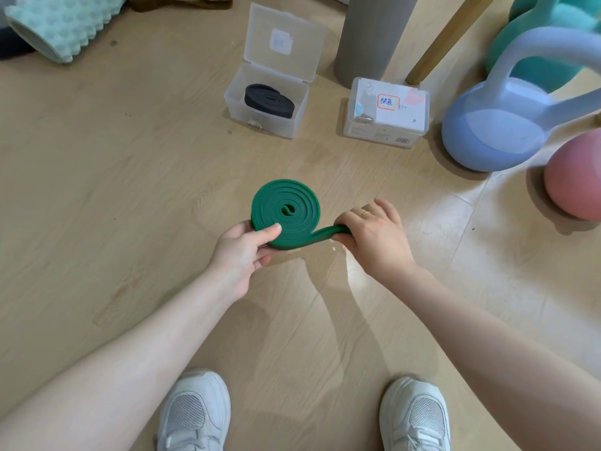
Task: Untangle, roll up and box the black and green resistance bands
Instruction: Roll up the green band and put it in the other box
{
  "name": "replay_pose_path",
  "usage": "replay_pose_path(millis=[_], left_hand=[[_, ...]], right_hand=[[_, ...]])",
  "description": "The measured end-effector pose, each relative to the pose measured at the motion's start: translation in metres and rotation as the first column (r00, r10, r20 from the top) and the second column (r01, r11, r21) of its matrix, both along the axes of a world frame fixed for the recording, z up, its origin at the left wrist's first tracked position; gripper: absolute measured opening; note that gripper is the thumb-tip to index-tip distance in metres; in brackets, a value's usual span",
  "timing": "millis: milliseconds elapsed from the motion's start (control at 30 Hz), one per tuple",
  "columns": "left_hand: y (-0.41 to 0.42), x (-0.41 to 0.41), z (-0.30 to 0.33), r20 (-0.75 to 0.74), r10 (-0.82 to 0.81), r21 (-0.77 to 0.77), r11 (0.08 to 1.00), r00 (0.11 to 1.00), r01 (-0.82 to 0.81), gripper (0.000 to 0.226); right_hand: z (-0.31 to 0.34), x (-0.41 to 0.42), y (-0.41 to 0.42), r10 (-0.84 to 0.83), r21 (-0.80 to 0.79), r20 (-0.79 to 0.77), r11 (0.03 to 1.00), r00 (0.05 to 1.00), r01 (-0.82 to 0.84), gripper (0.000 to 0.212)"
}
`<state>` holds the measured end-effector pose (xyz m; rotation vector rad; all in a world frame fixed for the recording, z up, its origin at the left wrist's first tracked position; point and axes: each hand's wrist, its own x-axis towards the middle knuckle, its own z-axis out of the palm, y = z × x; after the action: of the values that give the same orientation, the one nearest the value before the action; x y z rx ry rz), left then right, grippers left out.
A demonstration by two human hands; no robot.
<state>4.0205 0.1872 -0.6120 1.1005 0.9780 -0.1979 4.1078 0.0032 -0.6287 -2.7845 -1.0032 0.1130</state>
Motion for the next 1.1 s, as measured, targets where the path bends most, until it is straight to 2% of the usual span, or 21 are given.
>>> replay_pose_path(millis=[67, 133, 200, 267, 433, 533, 600, 667, 700, 767, 800, 867, 933, 1100], left_hand=[[0.004, 0.003, 0.004, -0.011, -0.209, 0.094, 0.973, 0.978, 0.21, 0.031], [0.009, 0.007, 0.01, -0.048, -0.346, 0.138, 0.927, 0.937, 0.349, 0.029], [0.014, 0.008, 0.013, -0.093, -0.464, 0.152, 0.868, 0.881, 0.473, 0.029], [0.016, 0.008, 0.014, -0.132, -0.571, 0.189, 0.788, 0.81, 0.586, 0.031], [0.02, 0.016, 0.019, -0.142, -0.719, 0.199, 0.652, 0.68, 0.732, 0.026], [0.018, 0.019, 0.018, -0.131, -0.742, 0.217, 0.626, 0.658, 0.749, 0.026], [0.015, 0.018, 0.016, -0.109, -0.721, 0.221, 0.653, 0.684, 0.724, 0.026], [0.012, 0.015, 0.012, -0.046, -0.641, 0.199, 0.746, 0.766, 0.636, 0.028], [0.008, 0.013, 0.011, -0.006, -0.558, 0.169, 0.817, 0.83, 0.551, 0.03], [-0.002, 0.007, 0.008, 0.07, -0.293, 0.043, 0.956, 0.953, 0.291, 0.034], [-0.009, 0.003, 0.005, 0.088, -0.146, -0.049, 0.987, 0.985, 0.15, 0.038], [-0.026, -0.004, 0.0, 0.08, 0.026, -0.16, 0.987, 0.996, -0.013, 0.047], [-0.042, -0.009, -0.002, 0.078, 0.085, -0.155, 0.985, 0.993, -0.073, 0.04], [-0.041, -0.005, -0.002, 0.072, 0.165, -0.087, 0.983, 0.984, -0.159, 0.034]], right_hand=[[-0.001, 0.001, -0.007, -0.005, 0.085, -0.001, 0.996, 1.0, 0.006, 0.027], [0.002, -0.001, -0.009, 0.019, 0.166, -0.081, 0.986, 0.997, -0.005, 0.042], [0.009, -0.004, -0.008, 0.073, 0.1, -0.249, 0.994, 0.966, -0.049, 0.071], [0.01, -0.006, -0.009, 0.124, -0.041, -0.326, 0.989, 0.937, -0.144, 0.092], [0.006, -0.015, -0.007, 0.196, -0.003, -0.454, 0.975, 0.869, -0.221, 0.114], [0.005, -0.021, -0.006, 0.217, 0.05, -0.48, 0.974, 0.85, -0.221, 0.121], [0.004, -0.024, -0.005, 0.208, 0.092, -0.445, 0.978, 0.871, -0.187, 0.115], [0.006, -0.026, -0.003, 0.17, 0.134, -0.438, 0.983, 0.883, -0.122, 0.11], [0.008, -0.026, -0.001, 0.139, 0.164, -0.44, 0.984, 0.887, -0.073, 0.109], [0.011, -0.026, 0.005, 0.034, 0.212, -0.466, 0.974, 0.884, 0.074, 0.108], [0.012, -0.026, 0.009, -0.034, 0.236, -0.482, 0.957, 0.875, 0.168, 0.107], [0.012, -0.03, 0.017, -0.17, 0.284, -0.517, 0.891, 0.839, 0.355, 0.107], [0.011, -0.037, 0.026, -0.261, 0.296, -0.548, 0.828, 0.795, 0.476, 0.108], [0.009, -0.038, 0.034, -0.234, 0.248, -0.573, 0.864, 0.785, 0.439, 0.118]])
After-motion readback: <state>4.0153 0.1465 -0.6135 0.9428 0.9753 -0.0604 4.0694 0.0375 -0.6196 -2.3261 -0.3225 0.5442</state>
